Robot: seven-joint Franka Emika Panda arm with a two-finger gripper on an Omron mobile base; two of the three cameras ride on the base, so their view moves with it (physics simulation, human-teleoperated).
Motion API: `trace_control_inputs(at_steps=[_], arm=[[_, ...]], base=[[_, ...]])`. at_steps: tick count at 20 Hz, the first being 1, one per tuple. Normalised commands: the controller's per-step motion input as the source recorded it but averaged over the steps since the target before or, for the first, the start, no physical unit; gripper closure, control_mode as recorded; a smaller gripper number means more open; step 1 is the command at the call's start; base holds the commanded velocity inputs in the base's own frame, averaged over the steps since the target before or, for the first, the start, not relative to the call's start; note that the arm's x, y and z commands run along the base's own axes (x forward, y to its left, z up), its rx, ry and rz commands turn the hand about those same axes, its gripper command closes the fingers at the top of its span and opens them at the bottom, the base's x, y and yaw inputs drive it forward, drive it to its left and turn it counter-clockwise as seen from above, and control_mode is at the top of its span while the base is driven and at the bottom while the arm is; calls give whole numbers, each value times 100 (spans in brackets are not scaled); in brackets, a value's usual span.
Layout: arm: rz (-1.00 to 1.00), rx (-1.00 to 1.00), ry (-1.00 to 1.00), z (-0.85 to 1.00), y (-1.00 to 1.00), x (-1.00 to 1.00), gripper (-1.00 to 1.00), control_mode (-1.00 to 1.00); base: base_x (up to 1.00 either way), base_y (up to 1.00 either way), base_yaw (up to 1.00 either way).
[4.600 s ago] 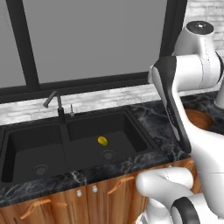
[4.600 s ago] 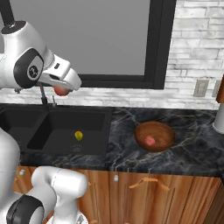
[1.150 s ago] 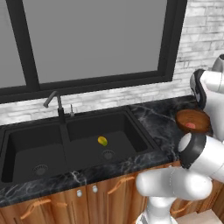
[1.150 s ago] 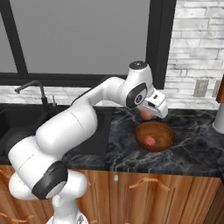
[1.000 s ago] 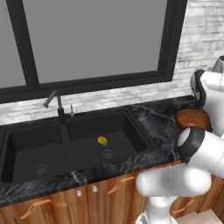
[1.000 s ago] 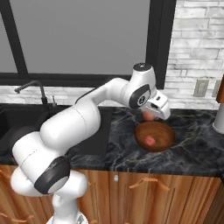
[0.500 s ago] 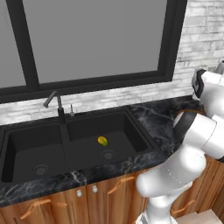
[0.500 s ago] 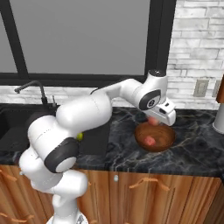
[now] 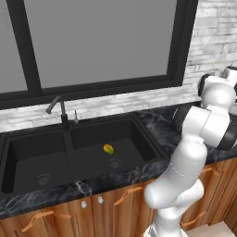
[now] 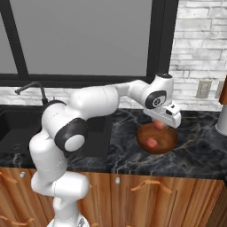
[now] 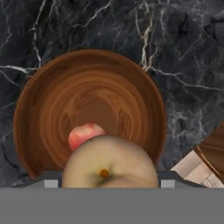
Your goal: Pick the peachs from the cabinet and place them in one bowl. Pick the mango from the sink and place it in the other bowl.
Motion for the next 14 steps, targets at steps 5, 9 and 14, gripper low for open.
trace_control_inputs(at_steps=[5, 9, 14], arm=[[0, 5, 5, -34, -14, 25, 100, -100], [-1, 5, 8, -31, -12, 21, 100, -100], [-3, 3, 5, -29, -3, 17, 100, -100]], base=[[0, 0, 0], [0, 0, 0], [0, 0, 0]])
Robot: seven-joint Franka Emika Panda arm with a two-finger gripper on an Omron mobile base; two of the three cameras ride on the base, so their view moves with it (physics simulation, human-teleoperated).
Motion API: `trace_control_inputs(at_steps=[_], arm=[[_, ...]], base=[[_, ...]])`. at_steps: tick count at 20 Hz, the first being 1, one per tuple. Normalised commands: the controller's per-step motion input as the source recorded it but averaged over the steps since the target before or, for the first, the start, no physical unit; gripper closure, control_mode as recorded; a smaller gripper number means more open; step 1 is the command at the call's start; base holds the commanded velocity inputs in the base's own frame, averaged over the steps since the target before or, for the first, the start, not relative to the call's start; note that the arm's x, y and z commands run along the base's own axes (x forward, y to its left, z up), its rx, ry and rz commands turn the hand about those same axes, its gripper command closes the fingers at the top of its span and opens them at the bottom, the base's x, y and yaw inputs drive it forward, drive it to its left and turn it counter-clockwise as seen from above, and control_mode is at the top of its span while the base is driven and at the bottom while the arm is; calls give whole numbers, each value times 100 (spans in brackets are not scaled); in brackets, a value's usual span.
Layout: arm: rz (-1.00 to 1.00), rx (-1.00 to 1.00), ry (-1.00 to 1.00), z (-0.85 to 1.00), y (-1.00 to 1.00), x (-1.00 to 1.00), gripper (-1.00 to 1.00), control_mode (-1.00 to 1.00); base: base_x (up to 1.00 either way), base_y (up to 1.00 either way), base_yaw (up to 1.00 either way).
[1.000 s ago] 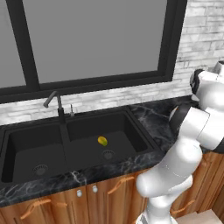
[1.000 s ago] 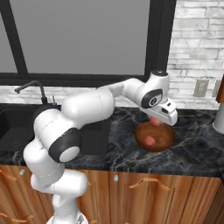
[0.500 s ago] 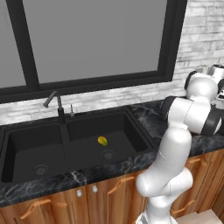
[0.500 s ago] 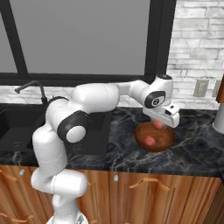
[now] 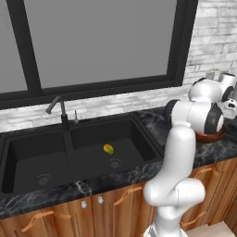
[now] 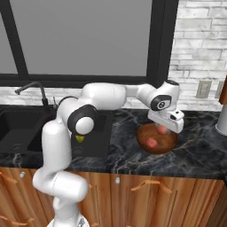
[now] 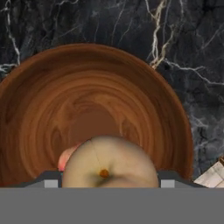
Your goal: Pick the peachs from the cabinet and place them in one bowl. Pick the mango from the sink and place it in the other bowl.
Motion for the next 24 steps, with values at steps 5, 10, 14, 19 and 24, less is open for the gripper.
trace_control_inputs(at_steps=[5, 10, 14, 19, 24], arm=[[-4, 0, 4, -24, -2, 23, 100, -100], [-5, 0, 7, -25, -2, 23, 100, -100], [-4, 0, 9, -26, -5, 23, 100, -100], [-3, 0, 10, -26, -12, 19, 100, -100], [-3, 0, 9, -26, -10, 15, 100, -100]], base=[[0, 0, 0], [0, 0, 0], [0, 0, 0], [0, 0, 0], [0, 0, 0]])
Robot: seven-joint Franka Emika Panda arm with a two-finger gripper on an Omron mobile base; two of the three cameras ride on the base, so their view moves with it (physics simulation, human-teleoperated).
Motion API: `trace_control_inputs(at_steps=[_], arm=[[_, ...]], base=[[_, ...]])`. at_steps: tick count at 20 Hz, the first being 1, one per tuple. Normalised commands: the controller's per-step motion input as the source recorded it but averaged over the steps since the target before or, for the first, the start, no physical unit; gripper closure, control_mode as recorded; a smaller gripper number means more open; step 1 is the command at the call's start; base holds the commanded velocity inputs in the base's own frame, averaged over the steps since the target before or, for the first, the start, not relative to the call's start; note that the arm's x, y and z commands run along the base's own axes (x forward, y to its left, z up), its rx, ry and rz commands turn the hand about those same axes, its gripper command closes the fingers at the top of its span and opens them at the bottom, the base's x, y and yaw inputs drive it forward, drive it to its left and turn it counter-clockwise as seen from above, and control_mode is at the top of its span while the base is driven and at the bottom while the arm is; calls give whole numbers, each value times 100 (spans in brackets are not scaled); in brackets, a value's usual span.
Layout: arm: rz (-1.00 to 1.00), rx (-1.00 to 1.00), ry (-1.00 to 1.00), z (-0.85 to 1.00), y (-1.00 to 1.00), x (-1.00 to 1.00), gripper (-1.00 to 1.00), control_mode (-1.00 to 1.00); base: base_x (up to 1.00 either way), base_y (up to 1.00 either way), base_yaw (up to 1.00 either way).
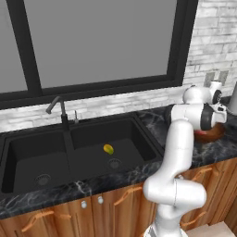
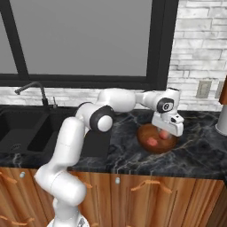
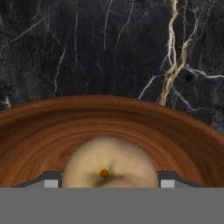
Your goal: Pick the peachs from the cabinet and place them in one bowl. Pick the mango from the sink and place it in the other bowl.
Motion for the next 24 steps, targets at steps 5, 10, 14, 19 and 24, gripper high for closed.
trace_control_inputs(at_steps=[5, 10, 14, 19, 24], arm=[[-2, 0, 6, -22, -9, 13, 100, -100], [-3, 0, 5, -18, -11, -2, 100, -100], [-5, 0, 0, -7, -9, -14, 100, -100], [-9, 0, 0, -1, -2, -25, -100, -100], [-10, 0, 0, 0, 0, -23, -100, -100]], base=[[0, 0, 0], [0, 0, 0], [0, 0, 0], [0, 0, 0], [0, 0, 0]])
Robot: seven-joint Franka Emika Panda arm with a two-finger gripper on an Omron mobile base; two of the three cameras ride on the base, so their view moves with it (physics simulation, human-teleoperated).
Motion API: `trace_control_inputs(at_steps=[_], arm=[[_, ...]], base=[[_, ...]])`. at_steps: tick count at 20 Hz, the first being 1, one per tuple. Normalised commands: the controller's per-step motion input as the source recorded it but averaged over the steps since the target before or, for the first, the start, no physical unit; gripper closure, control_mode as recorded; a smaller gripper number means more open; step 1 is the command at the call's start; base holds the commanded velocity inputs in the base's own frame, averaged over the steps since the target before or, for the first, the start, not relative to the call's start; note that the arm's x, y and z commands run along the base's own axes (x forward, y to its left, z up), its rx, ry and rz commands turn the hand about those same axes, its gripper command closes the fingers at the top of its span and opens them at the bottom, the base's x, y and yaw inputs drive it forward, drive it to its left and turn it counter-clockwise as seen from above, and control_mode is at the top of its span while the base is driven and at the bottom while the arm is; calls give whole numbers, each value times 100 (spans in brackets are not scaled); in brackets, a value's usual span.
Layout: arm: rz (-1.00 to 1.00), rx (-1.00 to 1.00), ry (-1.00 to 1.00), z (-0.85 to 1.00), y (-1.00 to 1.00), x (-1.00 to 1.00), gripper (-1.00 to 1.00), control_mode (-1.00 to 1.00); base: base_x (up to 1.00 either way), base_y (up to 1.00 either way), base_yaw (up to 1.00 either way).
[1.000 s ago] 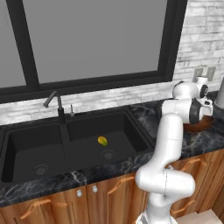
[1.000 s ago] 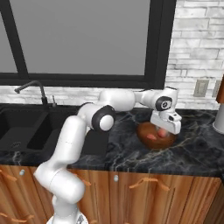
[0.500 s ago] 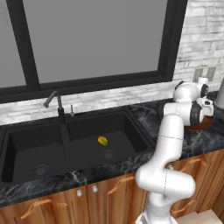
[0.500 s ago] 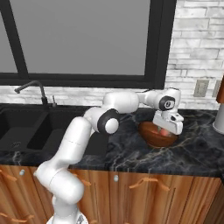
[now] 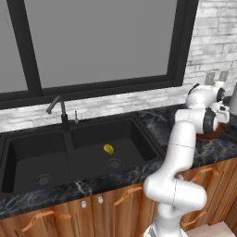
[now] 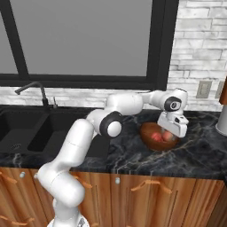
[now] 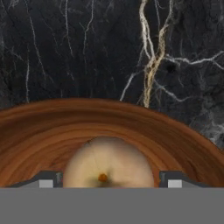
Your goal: Pick the peachs from the cabinet and place them in one bowl. Pick the mango from the sink and place it in the other bowl.
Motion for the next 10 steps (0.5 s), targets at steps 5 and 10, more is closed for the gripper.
trace_control_inputs(at_steps=[5, 10], arm=[[-9, 0, 0, 1, 3, -25, -100, -100], [-7, 0, 0, 17, 12, -29, -100, -100]], base=[[0, 0, 0], [0, 0, 0]])
